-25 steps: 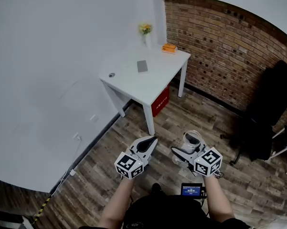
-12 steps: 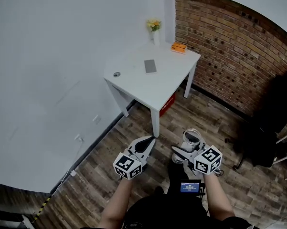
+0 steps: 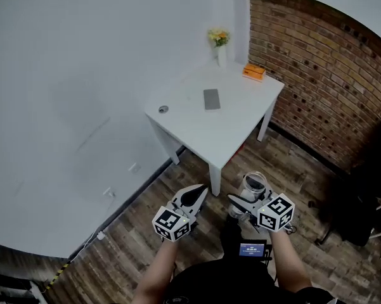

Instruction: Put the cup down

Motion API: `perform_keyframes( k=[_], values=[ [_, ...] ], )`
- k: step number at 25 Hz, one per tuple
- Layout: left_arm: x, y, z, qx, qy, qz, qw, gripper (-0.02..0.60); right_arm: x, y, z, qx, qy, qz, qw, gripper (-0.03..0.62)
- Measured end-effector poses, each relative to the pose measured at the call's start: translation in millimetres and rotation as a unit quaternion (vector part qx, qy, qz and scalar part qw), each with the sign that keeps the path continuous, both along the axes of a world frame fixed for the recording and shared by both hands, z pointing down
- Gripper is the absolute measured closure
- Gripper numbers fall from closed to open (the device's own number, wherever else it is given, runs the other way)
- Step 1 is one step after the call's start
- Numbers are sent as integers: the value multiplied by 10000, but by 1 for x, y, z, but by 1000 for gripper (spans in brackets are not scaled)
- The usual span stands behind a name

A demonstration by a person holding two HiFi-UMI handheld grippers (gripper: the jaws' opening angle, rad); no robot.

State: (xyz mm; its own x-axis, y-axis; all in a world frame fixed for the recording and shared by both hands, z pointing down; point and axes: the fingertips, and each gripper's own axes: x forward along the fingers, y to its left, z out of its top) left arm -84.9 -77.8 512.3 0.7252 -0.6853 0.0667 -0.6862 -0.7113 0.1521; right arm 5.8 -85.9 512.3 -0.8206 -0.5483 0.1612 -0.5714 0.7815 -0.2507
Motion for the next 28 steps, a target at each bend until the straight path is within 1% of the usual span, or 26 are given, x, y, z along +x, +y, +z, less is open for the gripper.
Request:
perform_keyframes(
  k=[3, 7, 9, 12, 15, 21, 25, 28],
  values=[
    [2, -49, -3, 16, -16, -67, 10000, 560, 0, -49, -3, 23, -31, -102, 9999, 235],
    [12, -110, -13, 25, 70, -172, 9998, 560, 5, -114, -8, -15, -19, -256, 9997, 235],
    [15, -138, -17, 34, 40, -203, 9998, 560, 6, -144, -16, 33, -21, -342, 9994, 235],
    [11, -179, -22, 56, 51, -345, 9994, 560, 1, -183, -25, 133, 15, -503, 9986, 235],
    [13, -213, -23, 81, 80, -441, 9990, 560, 1, -215, -25, 120, 47, -612, 9980, 235],
    [20, -260, -19, 25, 141, -512, 9986, 560, 2, -261, -23, 174, 195, -803, 9964, 235],
    [20, -277, -17, -20, 66, -535, 9985, 560, 0, -279, -22, 140, 160, -903, 9957, 235],
    [20, -280, -12, -86, -13, -495, 9987, 560, -5, -283, -17, 164, 246, -1010, 9944, 235]
  ],
)
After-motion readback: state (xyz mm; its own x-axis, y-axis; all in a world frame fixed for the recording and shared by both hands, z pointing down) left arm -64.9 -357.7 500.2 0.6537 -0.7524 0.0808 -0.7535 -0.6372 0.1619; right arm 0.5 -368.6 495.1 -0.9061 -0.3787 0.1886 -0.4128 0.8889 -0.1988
